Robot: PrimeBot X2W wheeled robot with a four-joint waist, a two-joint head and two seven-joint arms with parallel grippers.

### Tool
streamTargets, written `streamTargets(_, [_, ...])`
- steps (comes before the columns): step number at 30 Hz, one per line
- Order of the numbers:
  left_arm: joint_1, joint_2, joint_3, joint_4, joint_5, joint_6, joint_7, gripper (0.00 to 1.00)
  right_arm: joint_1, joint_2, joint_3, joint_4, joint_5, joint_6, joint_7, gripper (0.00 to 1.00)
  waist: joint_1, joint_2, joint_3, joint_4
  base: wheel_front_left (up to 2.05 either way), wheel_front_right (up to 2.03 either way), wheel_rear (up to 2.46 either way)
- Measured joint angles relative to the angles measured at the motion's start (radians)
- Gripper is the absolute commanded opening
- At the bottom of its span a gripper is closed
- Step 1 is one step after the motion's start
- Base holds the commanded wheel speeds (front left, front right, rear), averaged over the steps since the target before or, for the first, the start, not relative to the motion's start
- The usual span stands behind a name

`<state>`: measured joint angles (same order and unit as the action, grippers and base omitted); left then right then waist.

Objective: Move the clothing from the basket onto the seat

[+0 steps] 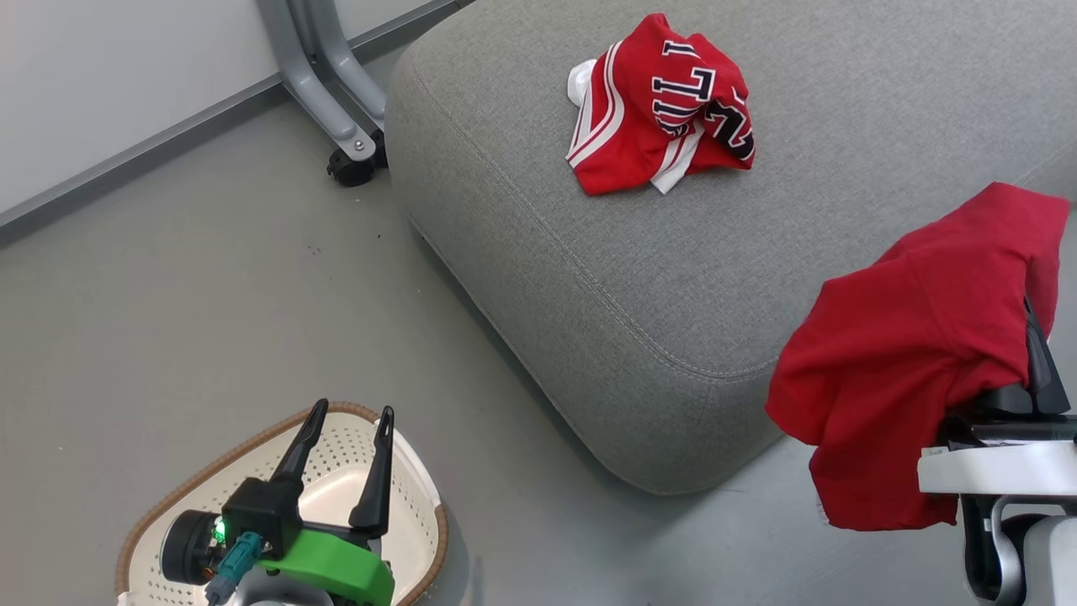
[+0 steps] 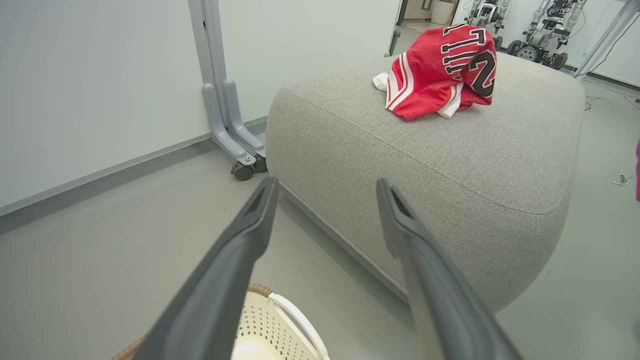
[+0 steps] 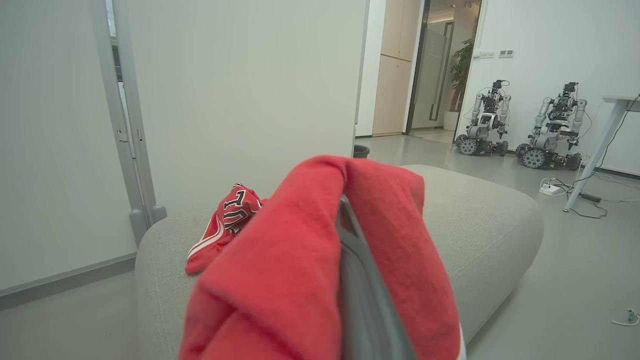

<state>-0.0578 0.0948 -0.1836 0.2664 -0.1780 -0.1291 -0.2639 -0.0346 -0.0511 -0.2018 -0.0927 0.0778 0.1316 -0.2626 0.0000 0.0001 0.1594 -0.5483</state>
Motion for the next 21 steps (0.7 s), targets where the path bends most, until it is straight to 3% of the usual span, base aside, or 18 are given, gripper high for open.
streamTargets(11, [0.000,0.054,-0.001,-0.046,0.058,0.000,0.000,1.00,-0.138,-0.010,0.073,-0.018,-0.016,0.000,0.000,0.00,0.0000,0.0000,0.078,-0.002,0.00,0.00,0.00])
streamTargets(17, [-0.034,0.088,0.000,-0.102,0.077,0.000,0.000,1.00,-0.338,-0.091,0.086,-0.013,-0.021,0.000,0.000,0.00,0.0000,0.0000,0.171,-0.004,0.00,0.00,0.00])
streamTargets(21, [-0.061,0.114,0.002,-0.133,0.092,0.000,0.000,1.00,-0.501,-0.137,0.038,0.001,0.001,0.000,0.000,0.00,0.0001,0.0000,0.242,-0.005,0.00,0.00,0.00])
